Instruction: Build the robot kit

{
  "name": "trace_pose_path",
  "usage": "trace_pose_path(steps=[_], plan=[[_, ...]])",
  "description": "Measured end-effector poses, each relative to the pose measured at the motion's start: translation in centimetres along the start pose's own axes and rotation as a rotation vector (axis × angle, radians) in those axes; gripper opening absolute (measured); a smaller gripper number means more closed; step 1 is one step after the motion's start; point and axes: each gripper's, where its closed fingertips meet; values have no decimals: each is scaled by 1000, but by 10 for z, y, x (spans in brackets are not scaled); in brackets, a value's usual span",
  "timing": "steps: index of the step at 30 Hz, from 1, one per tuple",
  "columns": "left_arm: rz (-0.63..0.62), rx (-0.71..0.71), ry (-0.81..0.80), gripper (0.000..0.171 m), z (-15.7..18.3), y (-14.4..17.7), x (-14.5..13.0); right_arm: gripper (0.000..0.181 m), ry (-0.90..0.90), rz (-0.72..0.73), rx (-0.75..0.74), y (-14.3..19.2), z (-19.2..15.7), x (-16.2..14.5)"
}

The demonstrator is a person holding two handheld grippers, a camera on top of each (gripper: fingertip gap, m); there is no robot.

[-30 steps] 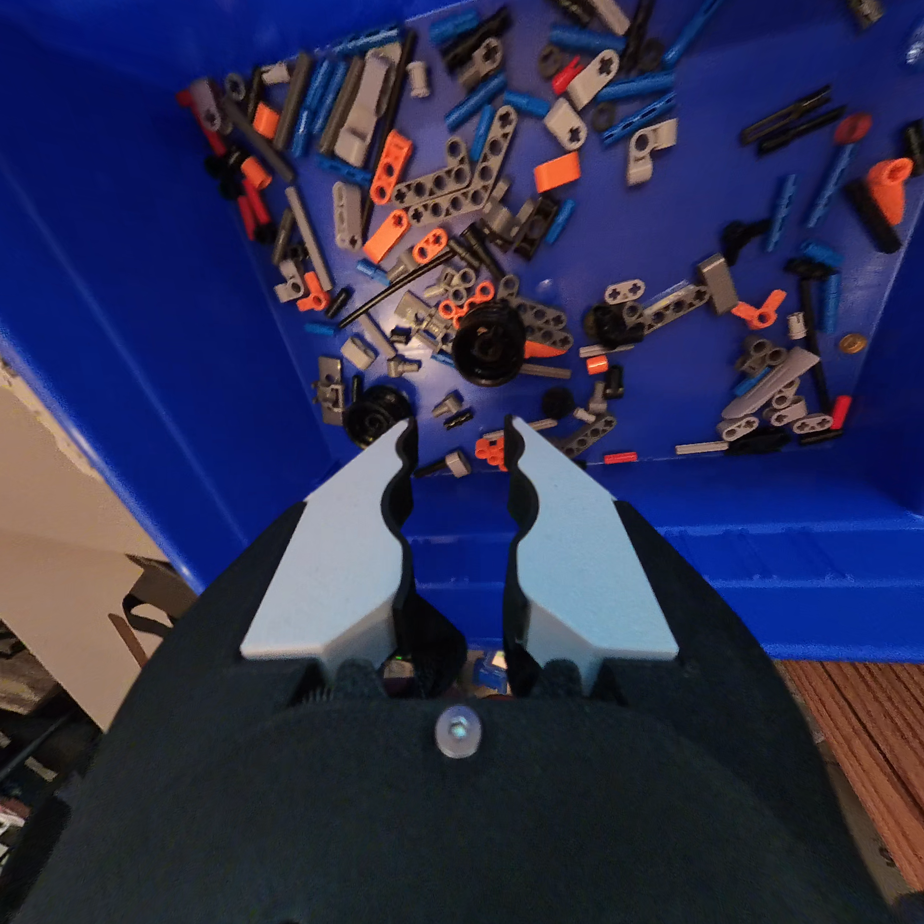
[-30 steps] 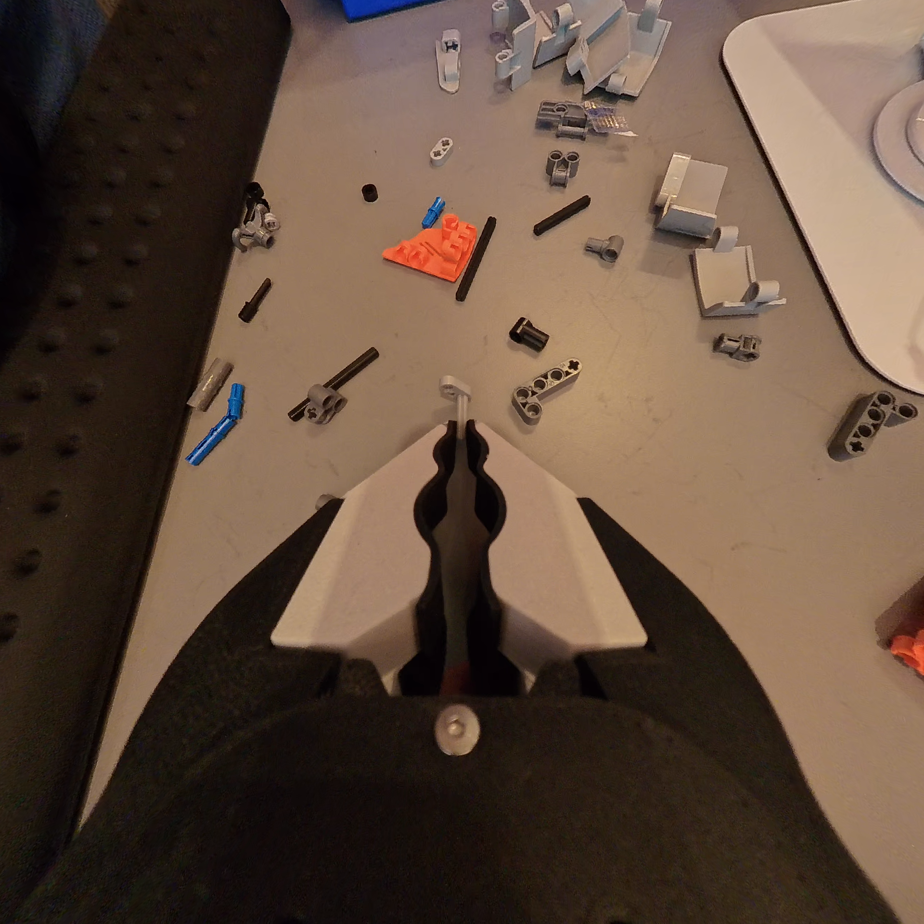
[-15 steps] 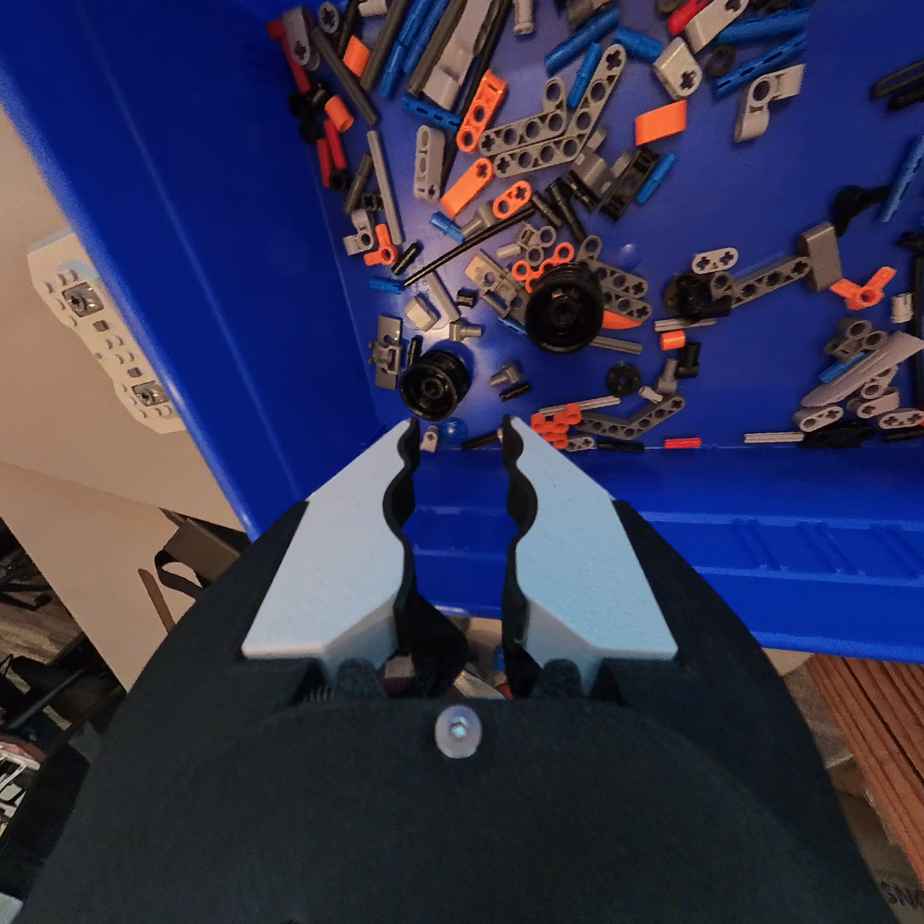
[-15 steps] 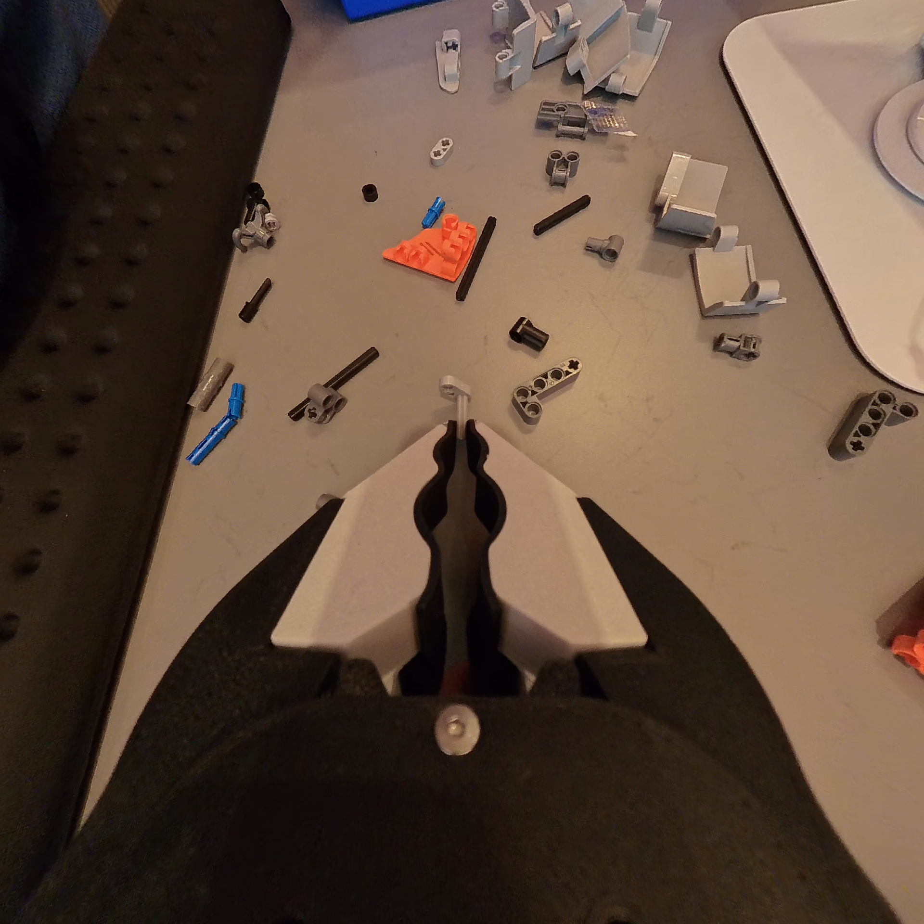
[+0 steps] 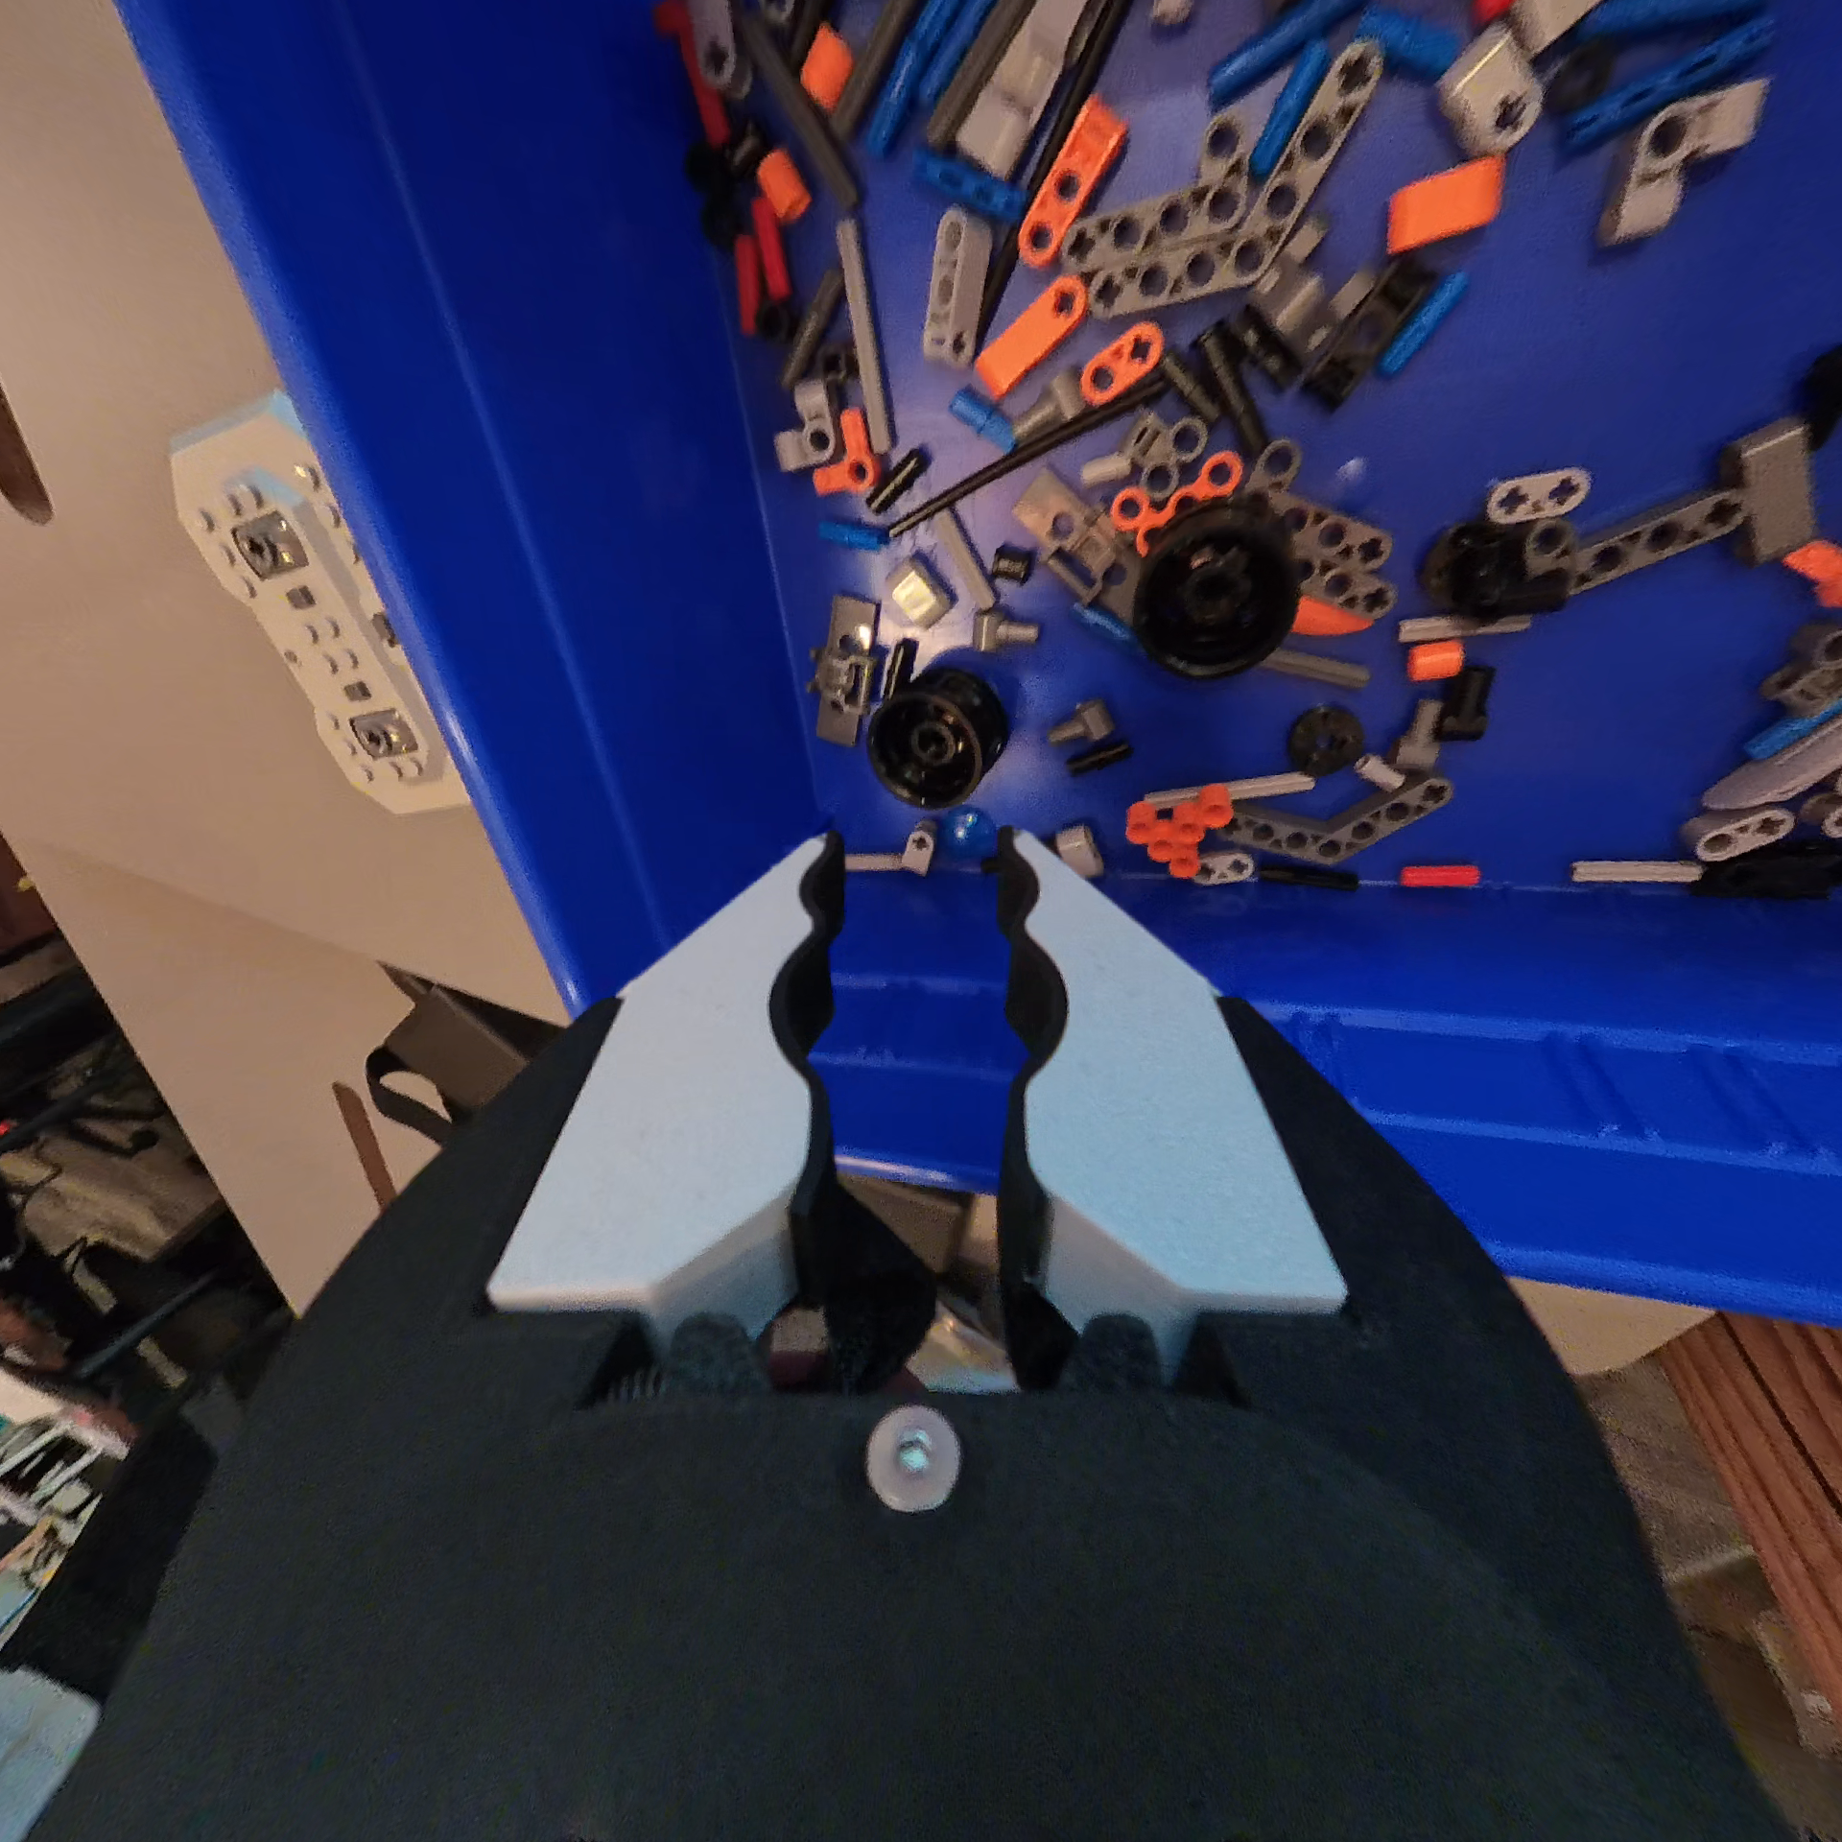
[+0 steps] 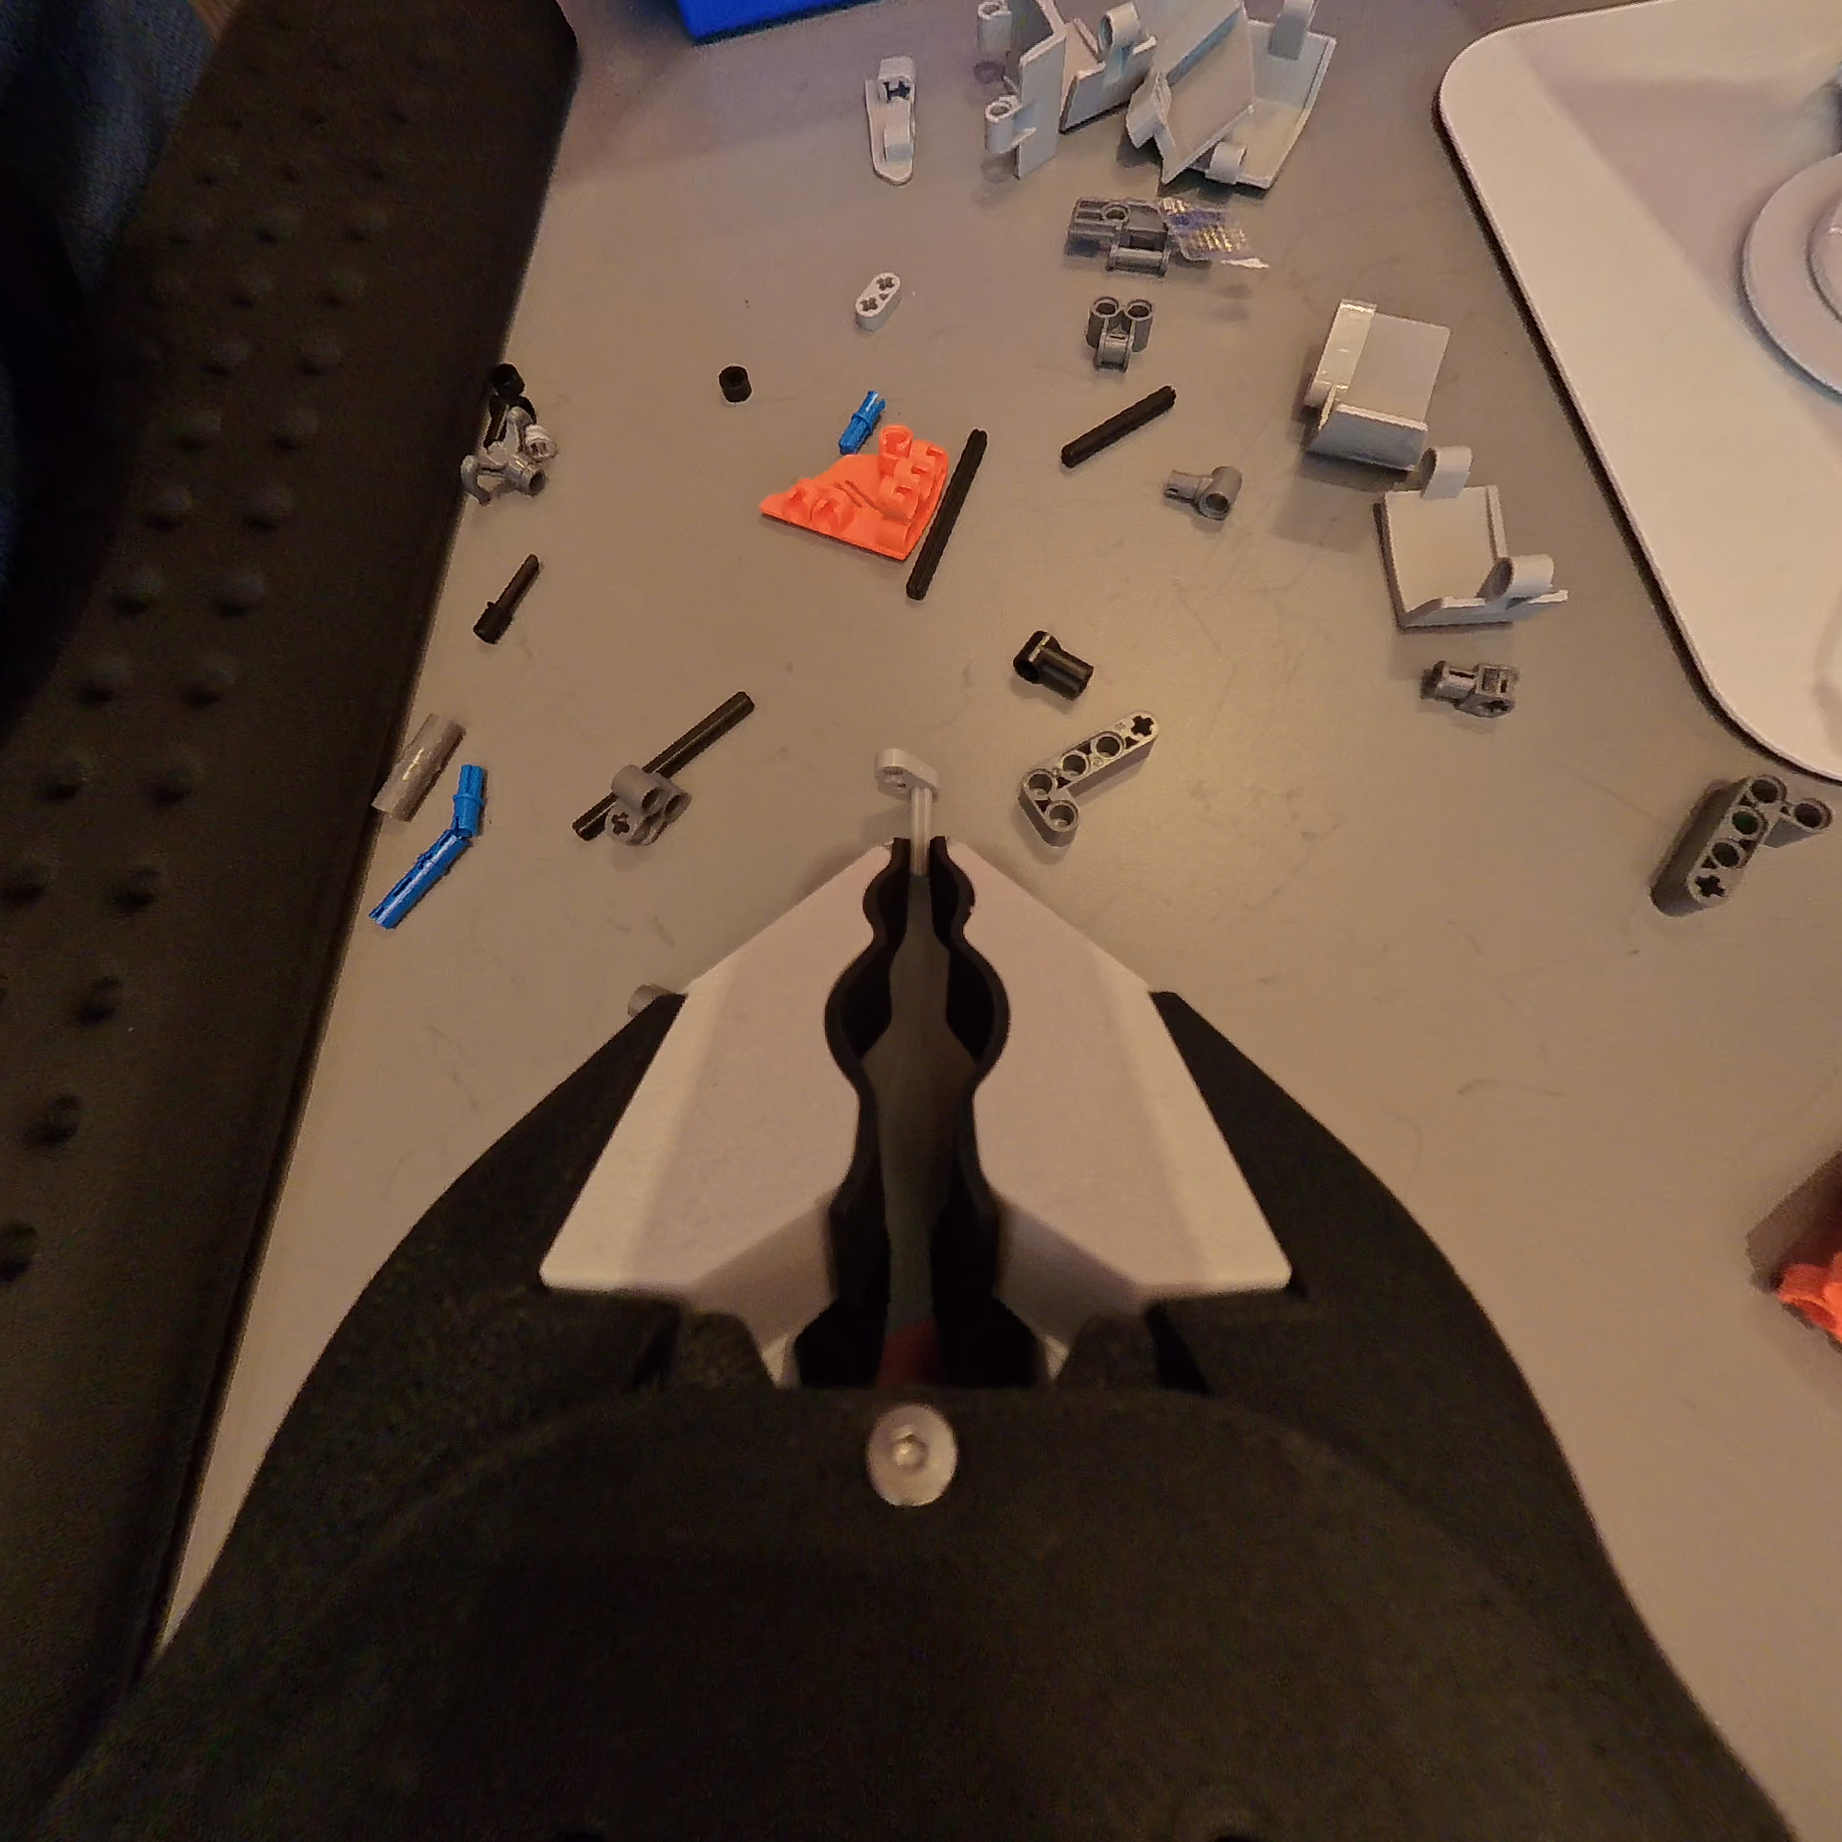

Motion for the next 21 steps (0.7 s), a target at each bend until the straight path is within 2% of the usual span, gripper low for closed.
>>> trace_pose_path(steps=[7,14,17,21], plan=[[-6,-52,-24,30,17,2,1,1,1,-4,-2,-1,0,0],[-32,-264,-170,21,93,3,18,1,8,-2,0,0,-1,0],[-117,-306,-200,20,110,-4,20,1,17,-5,1,-1,-3,-1],[-151,-338,-217,17,121,-16,23,1,22,4,6,1,-4,-1]])
Point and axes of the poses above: each gripper's, where its closed fingertips meet, y back along the fingers, x out of its top, z = x × y across the jaws, and after that the axes turned 12 degrees about -z, right-handed
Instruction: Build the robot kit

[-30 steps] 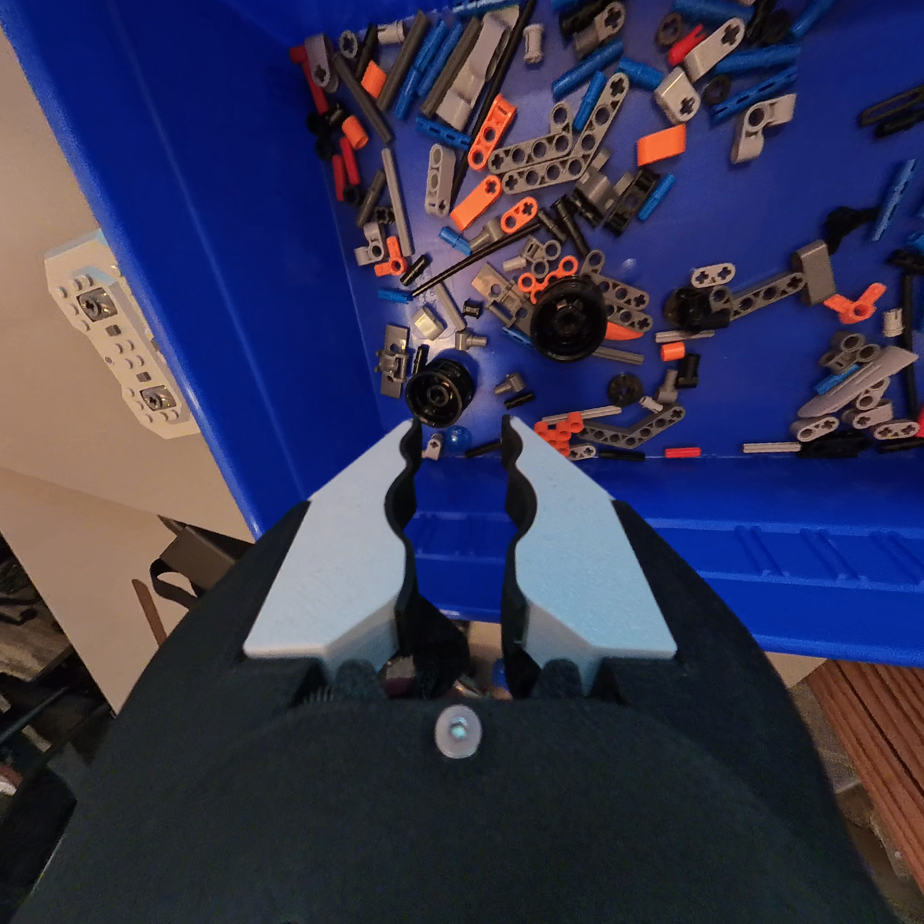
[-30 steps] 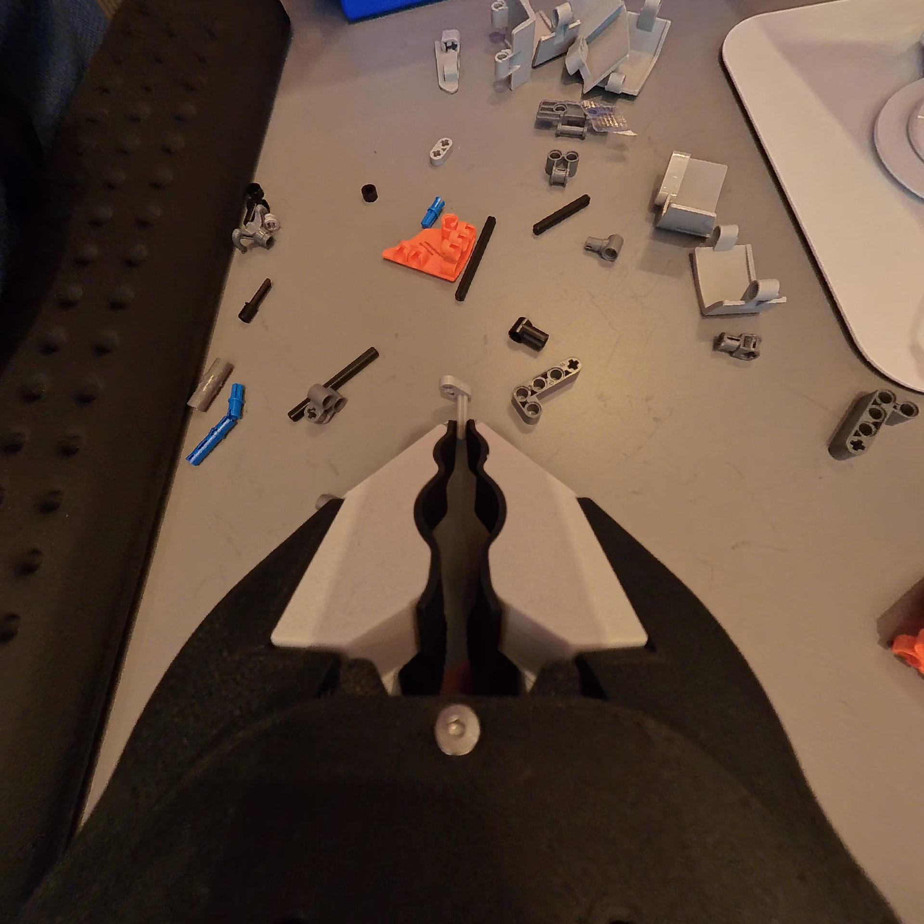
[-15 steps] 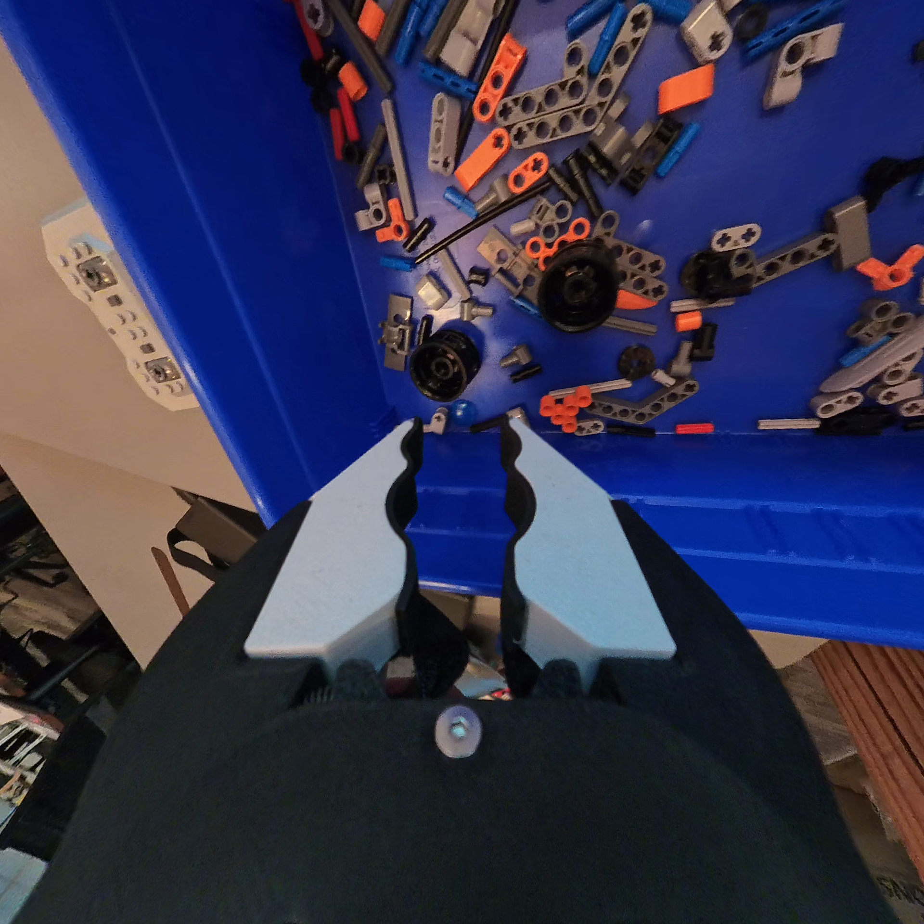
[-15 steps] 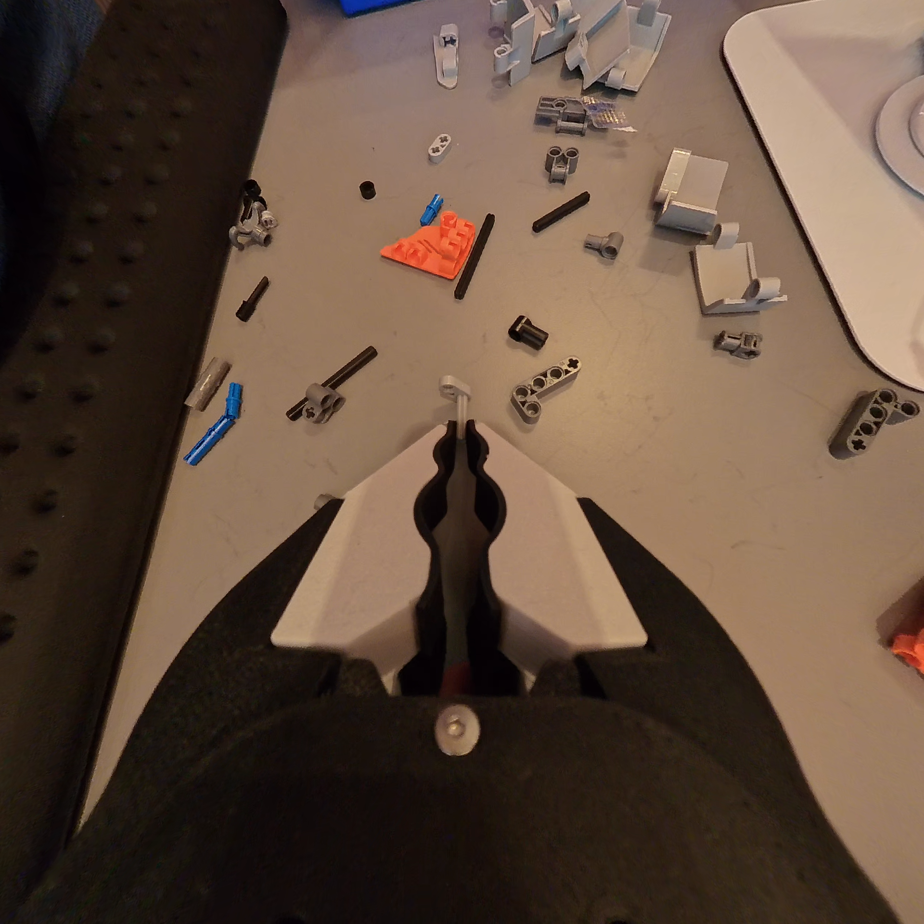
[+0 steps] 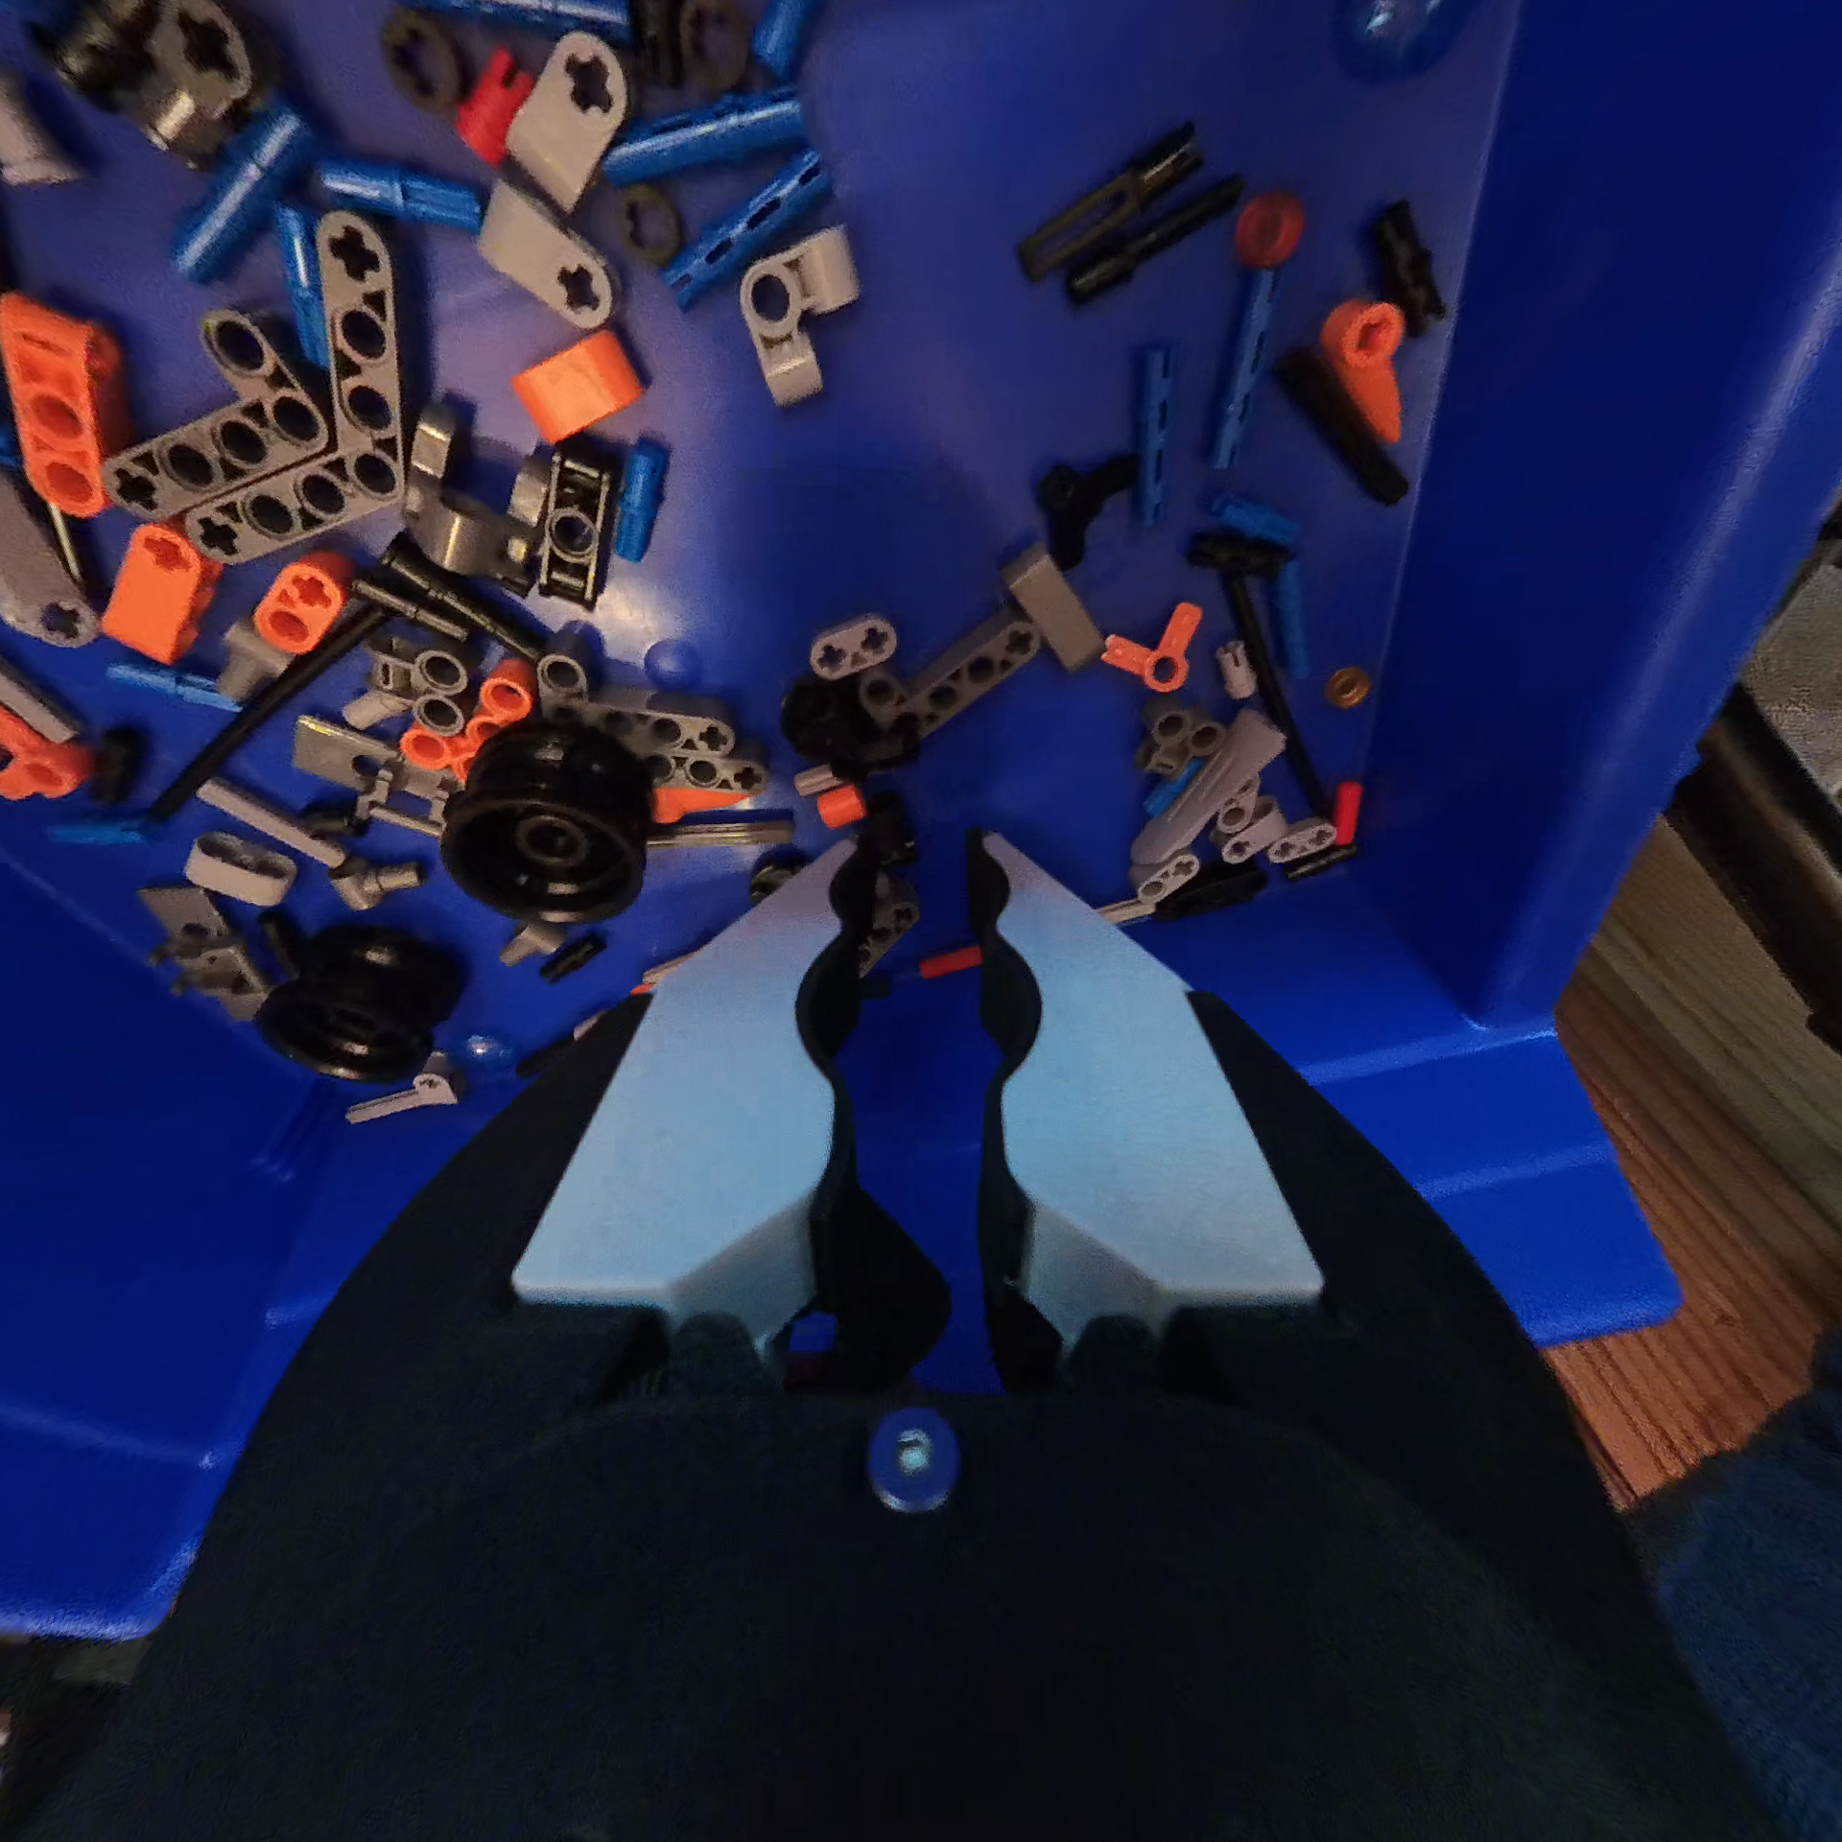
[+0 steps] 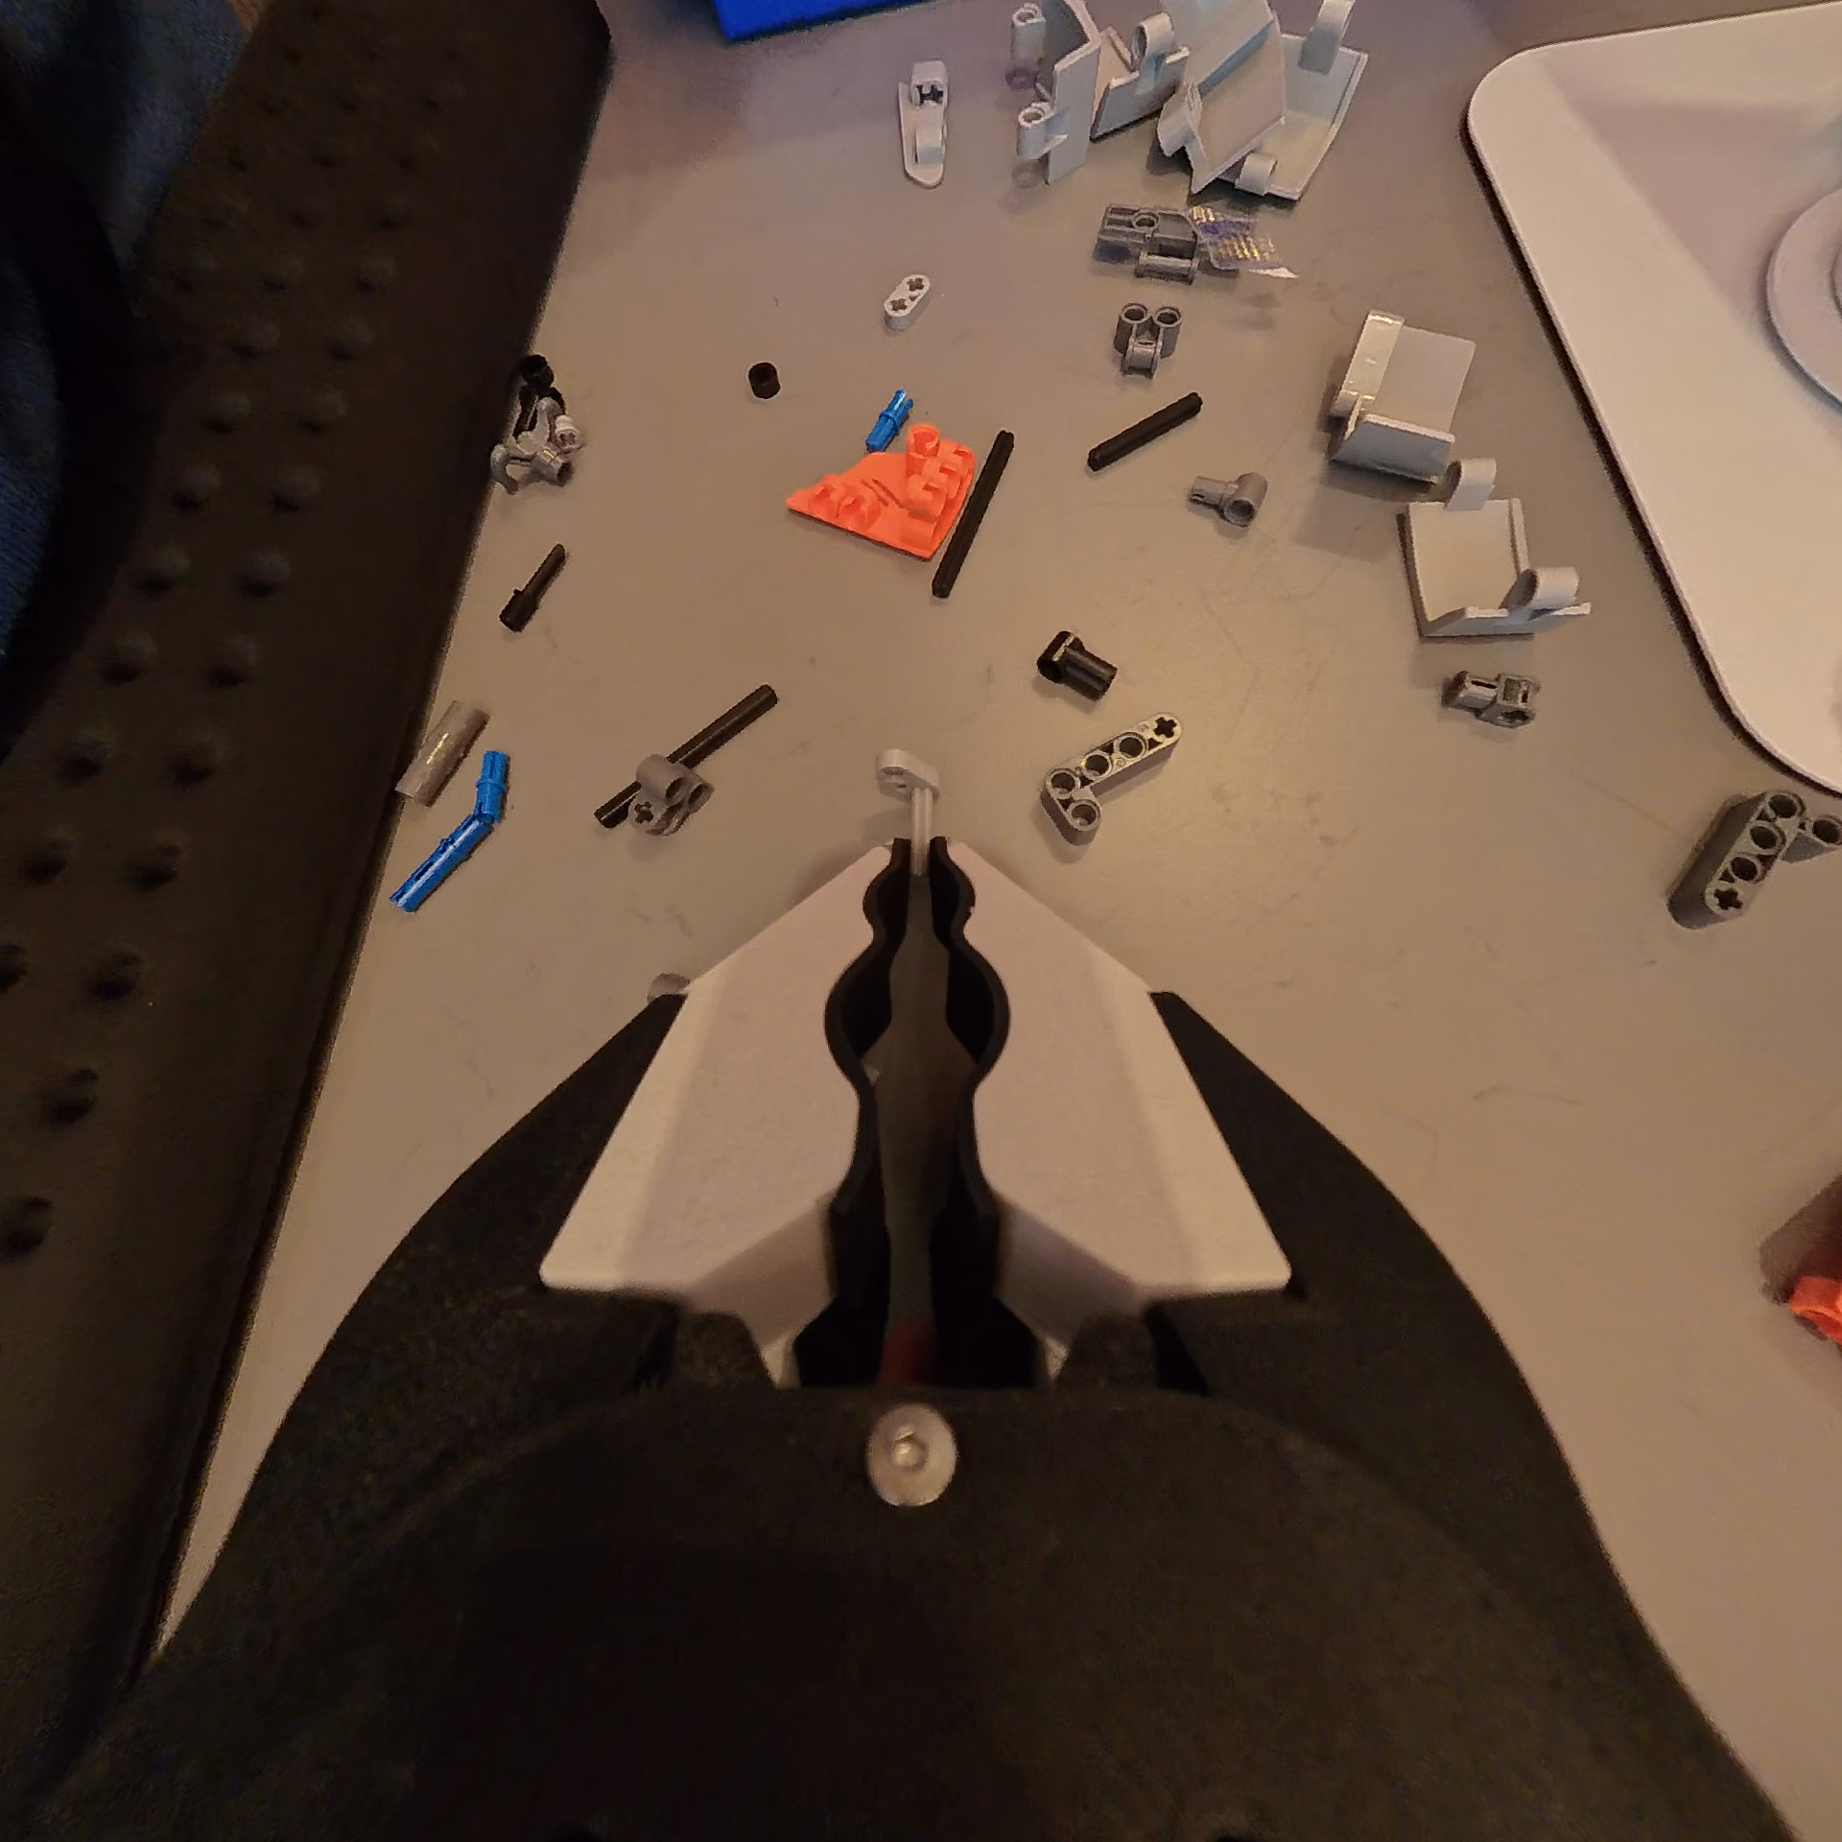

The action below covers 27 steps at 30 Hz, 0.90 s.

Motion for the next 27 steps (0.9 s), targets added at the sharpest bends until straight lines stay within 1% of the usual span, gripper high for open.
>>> trace_pose_path(steps=[2,3,4,7,8,9,12,18,22,25,26,27], plan=[[-23,-10,8,17,0,-6,-2,1,5,0,2,0,-1,0],[-7,-15,8,13,0,-6,1,1,8,-1,2,0,-1,0],[0,-15,15,13,-1,-6,3,1,10,-2,3,0,-2,0],[-32,0,18,13,-4,-10,1,1,12,0,3,0,-2,0],[-36,6,24,11,-5,-11,0,1,12,0,3,0,-2,0],[-45,6,24,14,-5,-11,-2,1,13,0,3,0,-2,0],[-7,-2,10,8,-3,-10,4,1,14,-1,2,0,-3,-1],[-3,7,-7,8,-4,-7,3,1,15,-3,4,0,-3,-1],[29,36,18,7,-7,15,-3,1,14,-2,9,0,-3,0],[57,136,58,7,-16,46,-11,1,22,-10,6,-1,-3,-1],[92,188,65,7,-20,60,-8,1,24,-15,3,-1,-4,-1],[147,209,50,7,-16,74,-1,1,29,-20,-1,-2,-4,-2]])
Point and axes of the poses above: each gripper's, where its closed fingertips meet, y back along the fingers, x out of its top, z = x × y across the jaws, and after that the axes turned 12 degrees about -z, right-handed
